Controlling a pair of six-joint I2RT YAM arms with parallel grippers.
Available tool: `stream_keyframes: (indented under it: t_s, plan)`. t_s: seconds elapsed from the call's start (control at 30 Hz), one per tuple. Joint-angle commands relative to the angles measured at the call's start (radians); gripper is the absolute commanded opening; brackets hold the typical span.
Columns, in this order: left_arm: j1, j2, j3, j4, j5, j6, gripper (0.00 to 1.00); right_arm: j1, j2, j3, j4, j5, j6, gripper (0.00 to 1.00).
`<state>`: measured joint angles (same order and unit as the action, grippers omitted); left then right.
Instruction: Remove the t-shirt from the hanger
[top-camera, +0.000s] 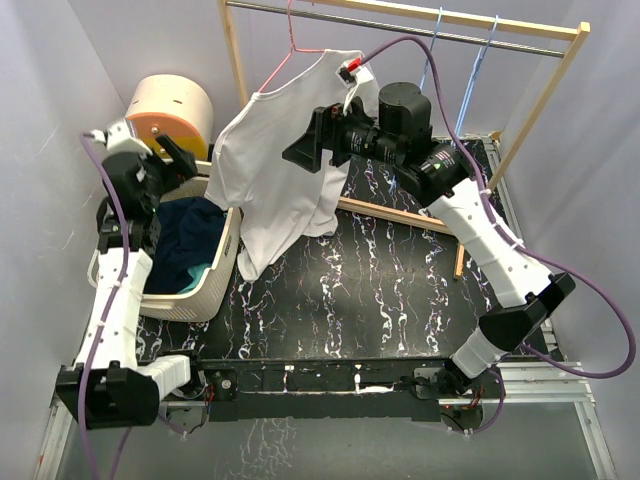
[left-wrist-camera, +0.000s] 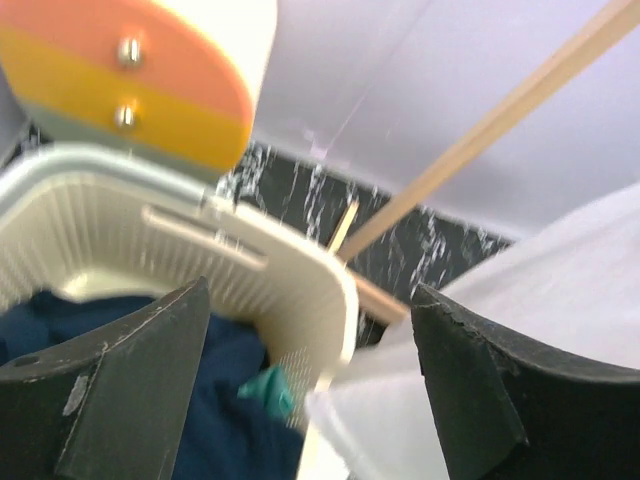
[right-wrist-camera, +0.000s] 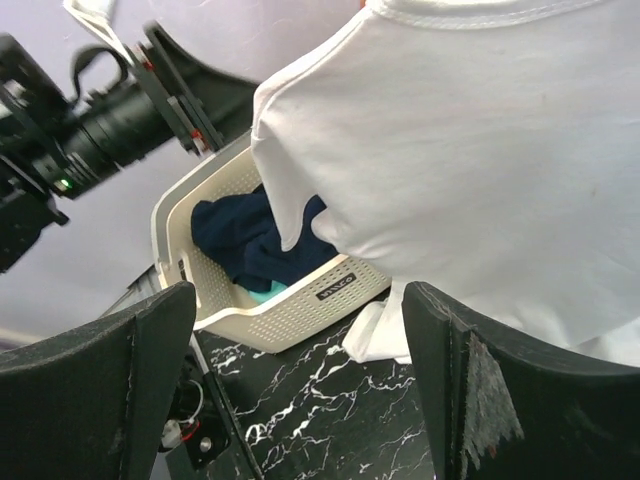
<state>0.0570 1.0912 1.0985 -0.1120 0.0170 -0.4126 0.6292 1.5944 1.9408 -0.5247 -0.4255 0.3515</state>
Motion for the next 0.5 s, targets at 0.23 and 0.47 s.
stream_keyframes:
  t_s: [0.23, 0.47]
  plan:
    - [-0.009, 0.149, 0.126, 0.251, 0.394, -0.133, 0.63, 0.004, -0.099, -0.06, 0.065, 0.176, 0.001, 0.87]
    - [-0.209, 0.138, 0.043, 0.376, 0.459, -0.121, 0.61, 0.004, -0.091, -0.045, 0.064, 0.314, 0.016, 0.9]
